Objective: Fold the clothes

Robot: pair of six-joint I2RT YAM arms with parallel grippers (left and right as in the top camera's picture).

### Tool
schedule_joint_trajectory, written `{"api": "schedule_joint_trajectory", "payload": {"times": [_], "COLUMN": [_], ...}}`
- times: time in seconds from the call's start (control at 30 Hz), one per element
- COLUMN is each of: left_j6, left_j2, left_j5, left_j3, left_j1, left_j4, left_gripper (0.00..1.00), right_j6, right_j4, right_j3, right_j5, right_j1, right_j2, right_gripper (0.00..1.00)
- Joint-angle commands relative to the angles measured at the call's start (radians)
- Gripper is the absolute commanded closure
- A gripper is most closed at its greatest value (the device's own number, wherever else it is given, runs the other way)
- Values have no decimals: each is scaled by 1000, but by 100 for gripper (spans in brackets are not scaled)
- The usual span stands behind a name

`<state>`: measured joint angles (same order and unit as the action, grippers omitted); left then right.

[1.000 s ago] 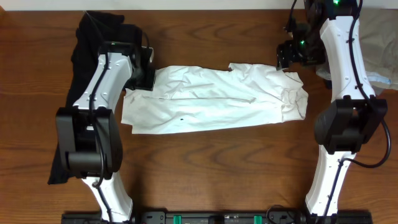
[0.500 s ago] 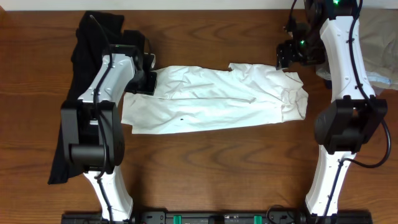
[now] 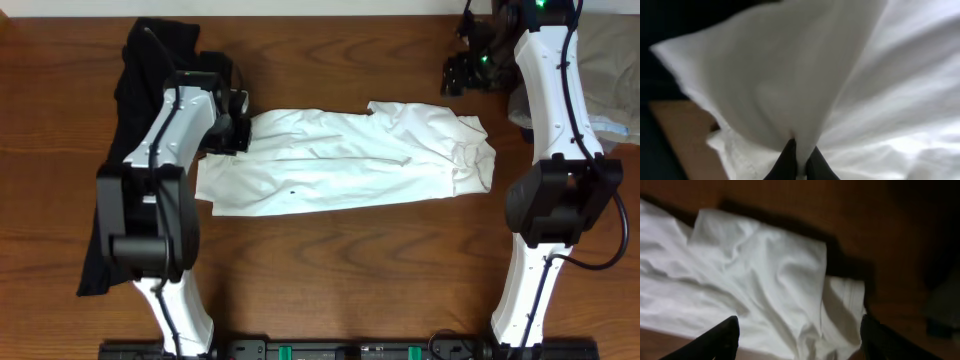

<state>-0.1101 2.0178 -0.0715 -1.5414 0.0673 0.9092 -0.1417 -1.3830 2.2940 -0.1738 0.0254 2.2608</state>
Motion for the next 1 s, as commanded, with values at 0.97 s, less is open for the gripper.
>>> {"api": "schedule_joint_trajectory", "payload": {"times": [0.97], "left_j6": [74], "left_j2": [-160], "left_j5": [5], "left_j3": [-25], "left_j1": [-1], "left_j4": [54], "left_gripper": [94], "right_j6": [6], "right_j4": [293], "right_j3": [8], "right_j5": [-148], "right_j1": [59], "right_j2": [337], "right_gripper": [48]}}
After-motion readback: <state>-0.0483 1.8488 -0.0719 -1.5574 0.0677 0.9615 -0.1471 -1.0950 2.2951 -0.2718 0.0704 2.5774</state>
